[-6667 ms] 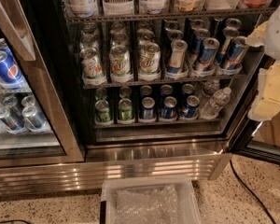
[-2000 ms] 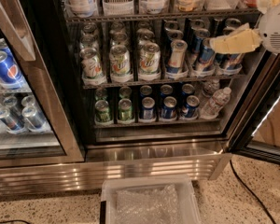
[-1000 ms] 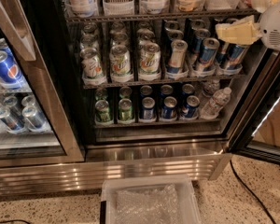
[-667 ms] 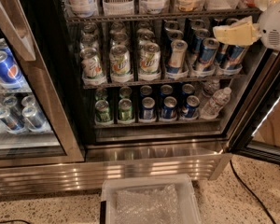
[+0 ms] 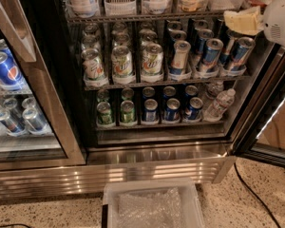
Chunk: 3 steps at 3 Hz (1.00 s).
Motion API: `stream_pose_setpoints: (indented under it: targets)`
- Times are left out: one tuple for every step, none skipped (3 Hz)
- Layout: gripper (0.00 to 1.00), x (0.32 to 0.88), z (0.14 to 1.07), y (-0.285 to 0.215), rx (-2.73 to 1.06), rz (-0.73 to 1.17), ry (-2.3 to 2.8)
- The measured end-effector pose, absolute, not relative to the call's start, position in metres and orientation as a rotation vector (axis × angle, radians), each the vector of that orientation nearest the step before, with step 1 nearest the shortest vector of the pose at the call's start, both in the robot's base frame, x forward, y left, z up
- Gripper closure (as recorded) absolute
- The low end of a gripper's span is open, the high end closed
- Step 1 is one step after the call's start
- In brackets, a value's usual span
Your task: Pick coke can from top shelf of fridge
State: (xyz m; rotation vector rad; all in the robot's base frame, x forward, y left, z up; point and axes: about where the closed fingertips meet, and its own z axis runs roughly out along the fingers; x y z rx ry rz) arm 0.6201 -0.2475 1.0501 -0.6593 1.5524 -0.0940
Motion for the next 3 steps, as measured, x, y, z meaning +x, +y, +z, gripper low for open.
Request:
stream_pose_setpoints:
  targets:
    - [0.38,0.625,1.064,-0.269,-0.571,-0.200,1.511]
    - [0.40,0.626,1.073,-0.289,-0.491,-0.279,1.482]
    - [0.40,0.626,1.076,-0.306,-0.414,-0.315,1.458]
